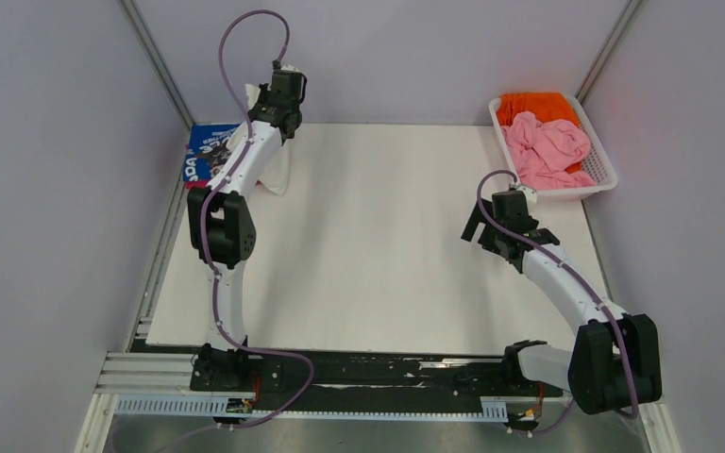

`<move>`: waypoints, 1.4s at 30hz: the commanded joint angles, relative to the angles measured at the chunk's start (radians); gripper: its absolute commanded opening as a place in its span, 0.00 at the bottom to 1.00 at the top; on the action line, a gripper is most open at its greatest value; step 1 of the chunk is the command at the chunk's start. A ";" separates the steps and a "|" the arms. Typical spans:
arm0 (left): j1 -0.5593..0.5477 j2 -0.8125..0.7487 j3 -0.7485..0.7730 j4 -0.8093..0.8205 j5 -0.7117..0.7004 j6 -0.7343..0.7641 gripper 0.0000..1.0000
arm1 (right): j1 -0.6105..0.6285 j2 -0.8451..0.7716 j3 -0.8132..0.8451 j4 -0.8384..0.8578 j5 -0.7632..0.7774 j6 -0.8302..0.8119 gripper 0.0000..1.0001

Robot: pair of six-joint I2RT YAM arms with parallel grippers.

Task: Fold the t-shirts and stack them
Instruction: Put the neatly folded tshirt into the corner of the board with the left arm

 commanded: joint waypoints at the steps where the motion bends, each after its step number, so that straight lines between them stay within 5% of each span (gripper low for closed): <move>1: 0.006 -0.112 0.084 -0.025 0.018 0.009 0.00 | -0.003 -0.028 0.024 0.046 -0.005 -0.023 1.00; 18: 0.045 -0.118 0.152 -0.052 0.084 -0.093 0.00 | -0.003 -0.052 0.023 0.045 0.023 -0.023 1.00; 42: 0.365 0.185 0.241 0.028 0.258 -0.142 0.00 | -0.003 -0.001 0.071 -0.028 0.134 -0.009 1.00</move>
